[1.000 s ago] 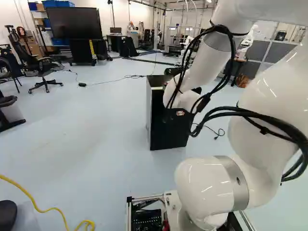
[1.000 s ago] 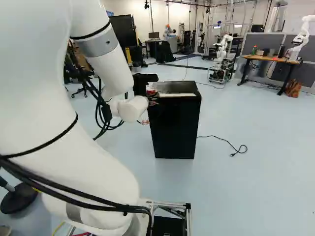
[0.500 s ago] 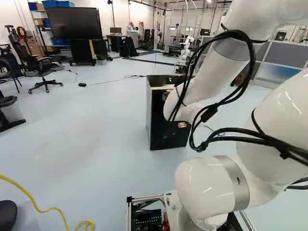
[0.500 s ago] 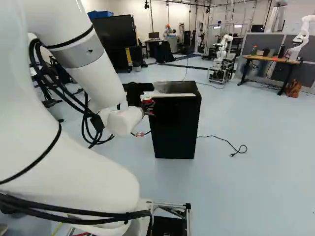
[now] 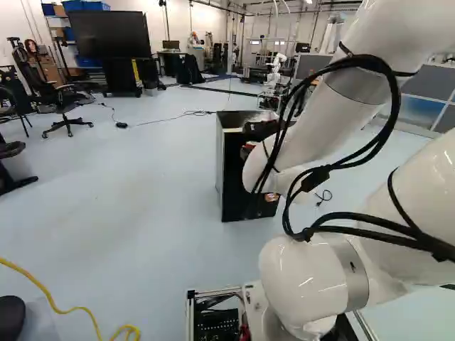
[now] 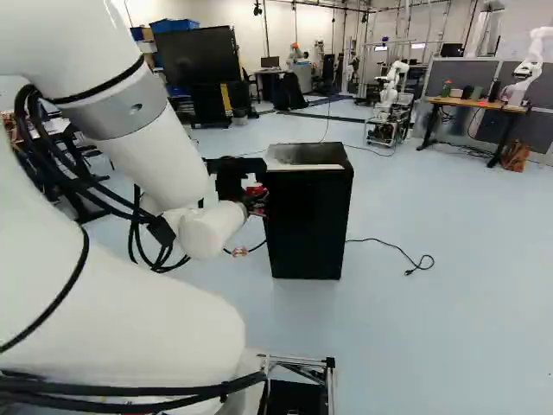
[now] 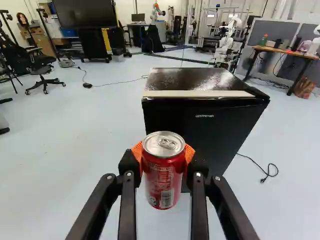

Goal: Grab a drink from the fridge

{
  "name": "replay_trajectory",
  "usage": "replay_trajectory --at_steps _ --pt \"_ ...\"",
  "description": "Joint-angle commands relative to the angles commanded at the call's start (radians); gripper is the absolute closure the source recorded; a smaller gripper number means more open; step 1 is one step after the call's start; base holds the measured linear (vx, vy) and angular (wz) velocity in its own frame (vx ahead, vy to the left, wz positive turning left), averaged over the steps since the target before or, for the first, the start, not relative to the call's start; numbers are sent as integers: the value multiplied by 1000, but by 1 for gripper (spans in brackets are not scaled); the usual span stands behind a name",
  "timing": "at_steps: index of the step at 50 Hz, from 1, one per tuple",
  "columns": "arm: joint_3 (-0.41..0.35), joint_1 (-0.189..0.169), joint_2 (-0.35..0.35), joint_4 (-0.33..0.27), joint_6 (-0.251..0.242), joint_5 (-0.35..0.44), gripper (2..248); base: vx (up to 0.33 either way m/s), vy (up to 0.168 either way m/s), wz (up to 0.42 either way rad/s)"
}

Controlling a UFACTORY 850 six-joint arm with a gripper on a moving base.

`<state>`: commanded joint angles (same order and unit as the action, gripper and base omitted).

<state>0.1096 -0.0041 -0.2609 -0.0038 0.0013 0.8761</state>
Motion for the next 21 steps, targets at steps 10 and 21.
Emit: replay_trajectory --at_steps 10,21 --pt "-17 3 -14 3 -1 -3 152 0 0 0" --pt "-22 4 -18 4 -1 -3 152 0 0 0"
